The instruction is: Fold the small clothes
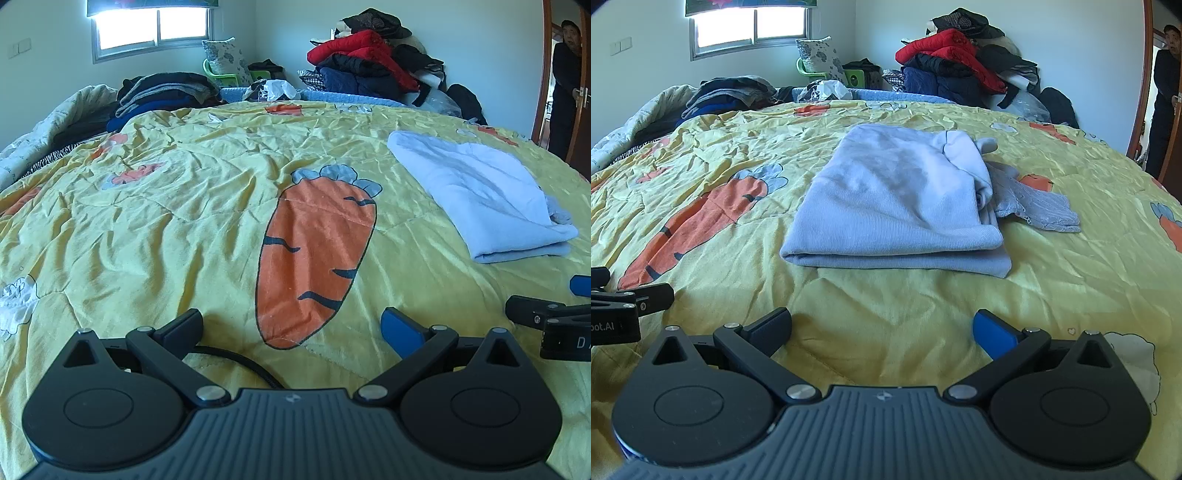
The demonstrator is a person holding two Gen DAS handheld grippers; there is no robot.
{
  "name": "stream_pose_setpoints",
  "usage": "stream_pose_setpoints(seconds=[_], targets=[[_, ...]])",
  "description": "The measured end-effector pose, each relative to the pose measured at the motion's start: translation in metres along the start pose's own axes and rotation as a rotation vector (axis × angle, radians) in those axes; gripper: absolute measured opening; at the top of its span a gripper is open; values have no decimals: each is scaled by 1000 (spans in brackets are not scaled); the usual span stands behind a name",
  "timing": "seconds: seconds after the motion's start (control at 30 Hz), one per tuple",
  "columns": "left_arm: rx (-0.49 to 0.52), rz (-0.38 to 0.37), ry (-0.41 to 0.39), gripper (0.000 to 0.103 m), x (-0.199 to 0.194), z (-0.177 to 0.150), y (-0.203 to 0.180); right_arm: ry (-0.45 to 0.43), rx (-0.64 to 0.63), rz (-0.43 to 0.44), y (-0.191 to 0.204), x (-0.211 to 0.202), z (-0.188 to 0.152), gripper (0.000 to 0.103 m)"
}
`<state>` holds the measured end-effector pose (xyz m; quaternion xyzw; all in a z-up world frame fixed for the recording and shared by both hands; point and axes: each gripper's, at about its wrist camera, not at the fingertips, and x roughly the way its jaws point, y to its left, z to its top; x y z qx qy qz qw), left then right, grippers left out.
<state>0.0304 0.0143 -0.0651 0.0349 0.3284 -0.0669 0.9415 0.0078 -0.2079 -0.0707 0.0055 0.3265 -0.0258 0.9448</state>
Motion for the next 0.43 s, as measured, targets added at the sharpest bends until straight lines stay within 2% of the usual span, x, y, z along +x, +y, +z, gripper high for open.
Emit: stream_pose_setpoints(seconds=[0.43], targets=[[0, -1, 0, 103, 0, 0, 0, 0, 0, 0, 0, 0, 0, 103]])
